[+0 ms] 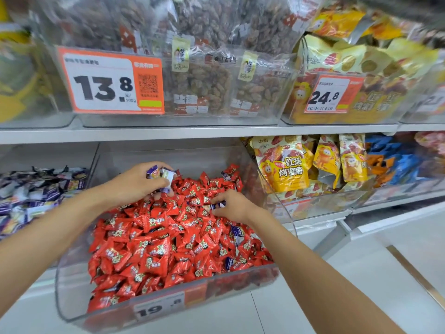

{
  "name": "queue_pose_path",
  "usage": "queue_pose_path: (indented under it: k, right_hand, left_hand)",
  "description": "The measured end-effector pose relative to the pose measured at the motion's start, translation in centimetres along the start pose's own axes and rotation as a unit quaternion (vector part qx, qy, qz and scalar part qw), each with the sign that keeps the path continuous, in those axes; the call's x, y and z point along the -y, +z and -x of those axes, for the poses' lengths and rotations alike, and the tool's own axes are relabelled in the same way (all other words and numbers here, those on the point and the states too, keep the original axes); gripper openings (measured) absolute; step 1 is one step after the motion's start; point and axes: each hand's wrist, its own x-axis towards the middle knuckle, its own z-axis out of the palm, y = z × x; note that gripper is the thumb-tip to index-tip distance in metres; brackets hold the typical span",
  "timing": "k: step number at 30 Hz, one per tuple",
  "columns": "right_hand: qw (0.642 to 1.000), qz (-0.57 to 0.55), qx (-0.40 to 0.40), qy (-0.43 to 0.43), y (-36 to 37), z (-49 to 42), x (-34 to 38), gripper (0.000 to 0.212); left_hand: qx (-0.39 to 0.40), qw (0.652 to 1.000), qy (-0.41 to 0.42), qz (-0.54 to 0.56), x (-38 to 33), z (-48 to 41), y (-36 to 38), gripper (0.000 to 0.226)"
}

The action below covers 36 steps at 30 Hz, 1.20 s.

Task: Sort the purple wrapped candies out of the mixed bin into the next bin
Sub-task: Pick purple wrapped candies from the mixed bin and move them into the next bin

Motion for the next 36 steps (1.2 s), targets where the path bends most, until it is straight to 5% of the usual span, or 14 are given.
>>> queue_pose_path:
  k: [8, 15, 25, 30, 33, 36]
  right_hand:
    - [0.997, -0.062, 0.036, 0.001, 0.3, -1.3, 0.2, 0.025]
    - [0.993, -0.09, -0.047, -0.058, -1.5, -0.8, 0.5, 0.008]
    - [0.986, -0.082, -0.103, -0.107, -6.4, 7.7, 2.7, 0.041]
    - [0.966, -0.118, -0.206, -0.101, -8.4, 13.3, -0.2, 0.037]
    - [0.948, -0.173, -0.252, -0.089, -8.1, 14.7, -3.0, 0.036]
    - [0.935, -0.217, -0.264, -0.091, -7.9, 15.3, -4.8, 0.035]
  left_hand:
    - [0.023, 0.999, -0.009, 0.026, 0.1, -0.1, 0.1, 0.028]
    - [-0.023, 0.998, -0.023, 0.057, 0.4, -0.7, 0.0, 0.023]
    - [0.031, 0.998, 0.04, 0.024, 0.0, -0.3, 0.4, 0.014]
    - [0.099, 0.981, 0.121, -0.112, -3.5, -1.0, 5.4, 0.007]
    - [0.147, 0.962, 0.146, -0.176, -4.7, -3.0, 9.8, 0.025]
    - [0.206, 0.907, 0.147, -0.337, -4.8, -4.7, 13.2, 0.039]
